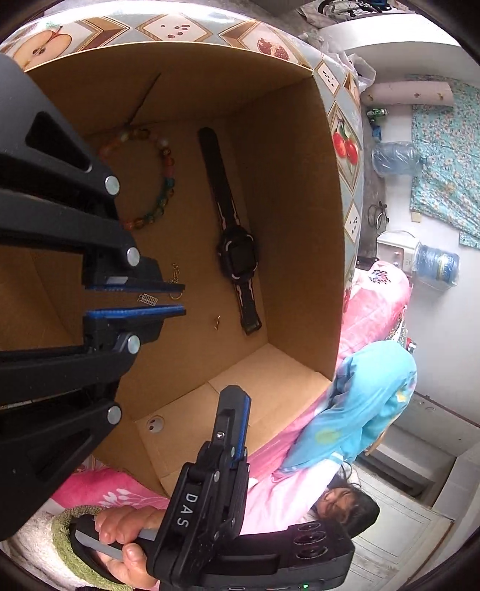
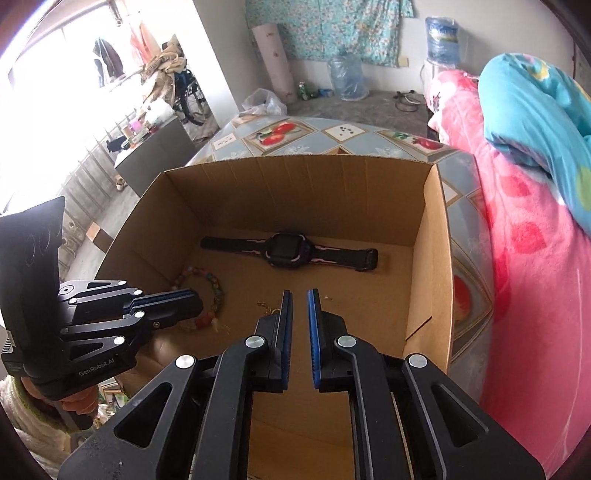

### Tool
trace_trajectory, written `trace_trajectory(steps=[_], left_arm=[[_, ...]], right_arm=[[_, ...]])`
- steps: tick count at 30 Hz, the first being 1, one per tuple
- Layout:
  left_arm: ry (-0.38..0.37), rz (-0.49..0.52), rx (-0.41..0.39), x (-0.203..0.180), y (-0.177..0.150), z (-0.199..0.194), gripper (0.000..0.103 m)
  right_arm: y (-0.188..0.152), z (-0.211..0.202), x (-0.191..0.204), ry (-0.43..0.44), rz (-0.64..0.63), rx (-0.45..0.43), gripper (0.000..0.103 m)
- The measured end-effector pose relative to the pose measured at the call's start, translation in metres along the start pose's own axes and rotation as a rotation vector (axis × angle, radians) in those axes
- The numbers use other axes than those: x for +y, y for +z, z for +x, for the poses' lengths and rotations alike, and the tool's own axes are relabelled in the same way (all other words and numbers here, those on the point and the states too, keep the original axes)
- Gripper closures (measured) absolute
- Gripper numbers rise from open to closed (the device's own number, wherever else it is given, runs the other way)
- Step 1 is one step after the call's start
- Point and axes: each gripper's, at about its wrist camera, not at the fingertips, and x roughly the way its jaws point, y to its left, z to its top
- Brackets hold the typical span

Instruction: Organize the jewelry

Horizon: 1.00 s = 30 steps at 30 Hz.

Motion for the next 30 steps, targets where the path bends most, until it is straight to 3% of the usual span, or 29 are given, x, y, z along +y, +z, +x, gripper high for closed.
trace_trajectory(steps=[8, 13, 20, 25, 30], left_arm=[[0.006, -0.041, -0.071, 0.01, 0.005, -0.02, 0.09], [-0.002, -0.018, -0.14, 0.008, -0.006, -0.05, 0.09], [-0.055, 0.056, -0.249, 0.002, -0.054, -0.104, 0.081], [-0.1, 0.149, -0.244, -0.011, -0.094, -0.122, 0.069], [-0.146, 0.165, -0.128, -0.028, -0.123, -0.093, 0.063]], right_arm=[[-0.006, -0.036, -0.006, 0.012, 0.034, -0.096, 0.092], [-0.023, -0.079, -0.013, 0.041, 0.06, -0.216, 0.082], [-0.076, -0.131, -0.017, 0.085, 0.084, -0.338, 0.066], [-0.118, -0.122, -0.012, 0.073, 0.112, -0.262, 0.053], [-0.148, -0.074, -0.01, 0.036, 0.205, -0.093, 0.052]])
